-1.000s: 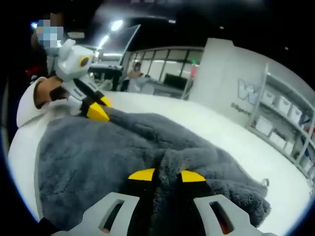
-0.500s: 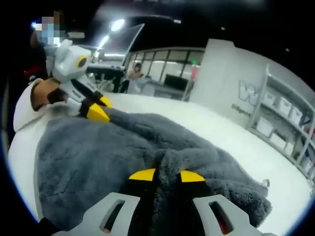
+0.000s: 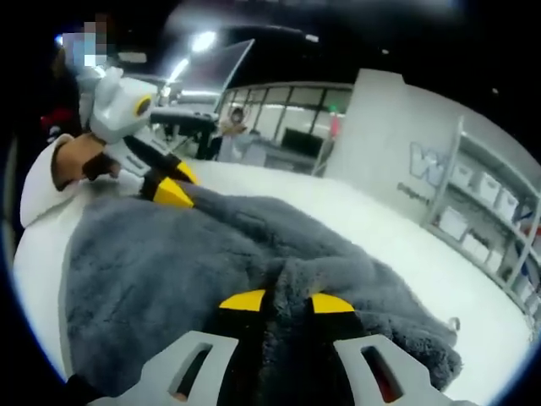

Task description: Open the folded towel by lifting each exposed corner and separating the folded layers until the towel lies flat within the target outline without major curled edges

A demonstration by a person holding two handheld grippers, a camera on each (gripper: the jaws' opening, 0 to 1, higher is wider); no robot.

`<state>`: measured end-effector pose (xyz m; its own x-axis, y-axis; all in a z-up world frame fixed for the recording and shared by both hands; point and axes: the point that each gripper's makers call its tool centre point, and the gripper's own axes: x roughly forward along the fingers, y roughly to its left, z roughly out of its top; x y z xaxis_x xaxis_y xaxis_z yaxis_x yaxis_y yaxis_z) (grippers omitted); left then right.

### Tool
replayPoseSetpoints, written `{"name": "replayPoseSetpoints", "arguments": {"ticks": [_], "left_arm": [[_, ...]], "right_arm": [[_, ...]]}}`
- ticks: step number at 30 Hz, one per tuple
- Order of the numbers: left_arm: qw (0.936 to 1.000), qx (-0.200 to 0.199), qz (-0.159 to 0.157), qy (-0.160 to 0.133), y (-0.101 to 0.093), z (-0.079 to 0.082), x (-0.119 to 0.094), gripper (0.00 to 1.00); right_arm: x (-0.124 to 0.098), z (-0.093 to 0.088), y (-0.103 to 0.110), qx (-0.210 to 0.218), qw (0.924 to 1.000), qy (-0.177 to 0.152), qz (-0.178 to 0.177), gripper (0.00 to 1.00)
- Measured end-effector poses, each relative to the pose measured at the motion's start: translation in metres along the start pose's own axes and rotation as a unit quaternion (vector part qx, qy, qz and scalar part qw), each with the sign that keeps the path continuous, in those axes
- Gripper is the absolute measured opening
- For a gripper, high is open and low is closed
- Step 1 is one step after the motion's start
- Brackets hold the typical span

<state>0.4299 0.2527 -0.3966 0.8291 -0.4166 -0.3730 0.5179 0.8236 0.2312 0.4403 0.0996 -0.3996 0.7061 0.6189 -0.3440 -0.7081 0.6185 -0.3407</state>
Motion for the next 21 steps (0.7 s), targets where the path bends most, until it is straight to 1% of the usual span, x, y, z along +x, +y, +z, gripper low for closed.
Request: {"name": "replayPoseSetpoints", "arguments": {"ticks": [3, 5, 6, 7, 9, 10, 11, 12, 13, 14, 15, 16, 17, 18, 19, 20, 21], "left_arm": [[0.9999, 0.006, 0.011, -0.006, 0.005, 0.002, -0.001, 0.26], [0.9998, 0.007, 0.013, -0.010, 0.006, 0.002, -0.002, 0.27], [0.9998, 0.005, 0.012, -0.016, 0.006, 0.004, -0.002, 0.27], [0.9997, 0.004, 0.012, -0.019, 0.006, 0.005, -0.003, 0.27], [0.9996, 0.004, 0.012, -0.026, 0.006, 0.008, -0.003, 0.27], [0.9995, 0.006, 0.013, -0.028, 0.005, 0.009, -0.003, 0.27], [0.9994, 0.009, 0.011, -0.031, 0.004, 0.011, -0.003, 0.27], [0.9994, 0.011, 0.009, -0.033, 0.002, 0.012, -0.003, 0.27], [0.9992, 0.012, 0.006, -0.036, 0.001, 0.013, -0.003, 0.27], [0.9991, 0.012, 0.004, -0.039, 0.000, 0.015, -0.003, 0.27], [0.9988, 0.007, -0.005, -0.049, -0.003, 0.018, -0.003, 0.27], [0.9986, 0.002, -0.011, -0.053, -0.005, 0.020, -0.004, 0.27], [0.9982, -0.007, -0.019, -0.056, -0.008, 0.021, -0.004, 0.25], [0.9978, -0.015, -0.027, -0.059, -0.011, 0.022, -0.004, 0.21], [0.9973, -0.019, -0.037, -0.060, -0.014, 0.022, -0.005, 0.15], [0.9971, -0.022, -0.042, -0.060, -0.016, 0.022, -0.005, 0.08], [0.9952, -0.036, -0.067, -0.062, -0.026, 0.024, -0.006, 0.04]], "right_arm": [[-0.007, 0.002, -0.004, -0.031, 0.9995, -0.003, -0.001, 0.21], [-0.012, 0.004, -0.008, -0.045, 0.9990, -0.009, -0.003, 0.23], [-0.018, 0.004, -0.013, -0.042, 0.9990, -0.017, -0.003, 0.24], [-0.020, 0.005, -0.015, -0.030, 0.9992, -0.025, -0.003, 0.24], [-0.028, 0.004, -0.023, 0.025, 0.9990, -0.037, 0.001, 0.24], [-0.032, 0.004, -0.028, 0.046, 0.9979, -0.046, 0.000, 0.24], [-0.034, 0.002, -0.036, 0.057, 0.9972, -0.047, -0.004, 0.23], [-0.036, -0.001, -0.042, 0.051, 0.9977, -0.044, -0.004, 0.23], [-0.041, -0.003, -0.045, 0.044, 0.9979, -0.045, -0.014, 0.22], [-0.046, -0.007, -0.051, 0.032, 0.9985, -0.035, -0.027, 0.21], [-0.048, -0.008, -0.055, 0.024, 0.9985, -0.035, -0.035, 0.20], [-0.051, -0.008, -0.058, 0.017, 0.9984, -0.037, -0.040, 0.18], [-0.056, -0.009, -0.058, 0.013, 0.9983, -0.038, -0.042, 0.12], [-0.061, -0.011, -0.057, 0.011, 0.9985, -0.035, -0.041, 0.07], [-0.066, -0.011, -0.057, -0.005, 0.9987, -0.035, -0.036, 0.03], [-0.070, -0.011, -0.057, -0.009, 0.9984, -0.041, -0.038, 0.00], [-0.078, -0.015, -0.058, -0.023, 0.9980, -0.041, -0.043, 0.00]]}}
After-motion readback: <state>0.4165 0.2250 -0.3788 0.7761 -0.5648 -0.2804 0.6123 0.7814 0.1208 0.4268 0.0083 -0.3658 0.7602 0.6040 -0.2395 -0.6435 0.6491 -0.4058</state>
